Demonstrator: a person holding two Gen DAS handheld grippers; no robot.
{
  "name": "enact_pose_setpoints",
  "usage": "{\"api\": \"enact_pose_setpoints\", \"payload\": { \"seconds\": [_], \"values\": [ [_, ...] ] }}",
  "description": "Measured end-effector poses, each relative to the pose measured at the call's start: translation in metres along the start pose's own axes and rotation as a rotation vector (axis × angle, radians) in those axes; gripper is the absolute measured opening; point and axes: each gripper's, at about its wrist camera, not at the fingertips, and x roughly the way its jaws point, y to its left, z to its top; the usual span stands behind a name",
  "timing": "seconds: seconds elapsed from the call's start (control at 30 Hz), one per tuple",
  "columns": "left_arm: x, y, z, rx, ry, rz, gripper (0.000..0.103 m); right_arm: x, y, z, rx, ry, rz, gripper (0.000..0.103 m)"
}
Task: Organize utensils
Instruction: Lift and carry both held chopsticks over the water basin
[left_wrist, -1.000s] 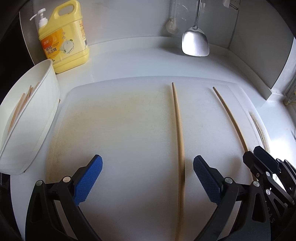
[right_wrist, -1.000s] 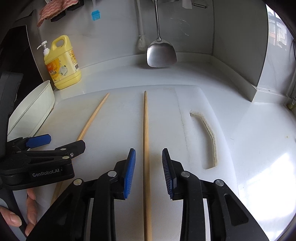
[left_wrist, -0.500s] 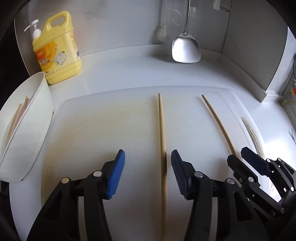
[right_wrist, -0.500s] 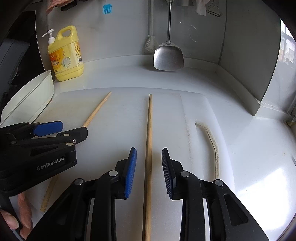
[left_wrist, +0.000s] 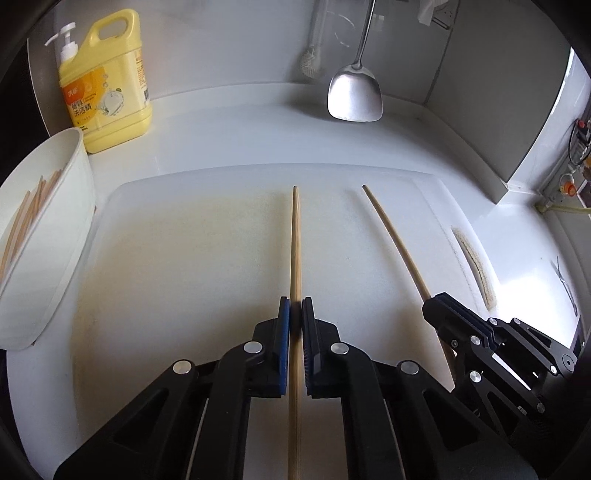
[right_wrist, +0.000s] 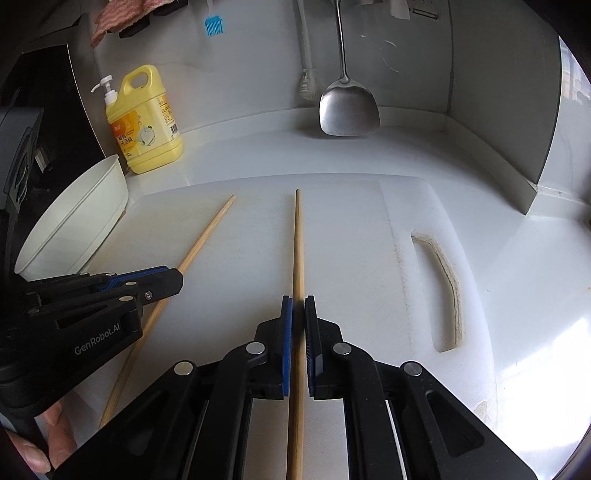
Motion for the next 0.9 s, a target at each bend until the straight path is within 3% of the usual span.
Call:
{"api": "enact_pose_setpoints", "payload": {
  "seconds": [0.2,0.4,0.67,0.9],
  "values": [
    [-0.043,0.009,0.007,0.000,0.004,0.042,0.007,-0.030,0.013,0.019,0.015,-0.021,0.078,0.006],
    [-0.094,0.048,0.012,-0.061,-0.001,0.096,0.007,-0.054,0.052,0.052,-0.045,-0.026,0.155,0.006],
    [-0.141,0.147,0.022,-0.155,-0.046,0.144,0.007,-0.050,0.158,0.091,-0.103,-0.014,0.304,0.006],
    [-0.143,0.257,0.050,-0.182,-0.080,0.162,0.007,-0.007,0.250,0.129,-0.106,-0.004,0.316,0.006]
  ]
}}
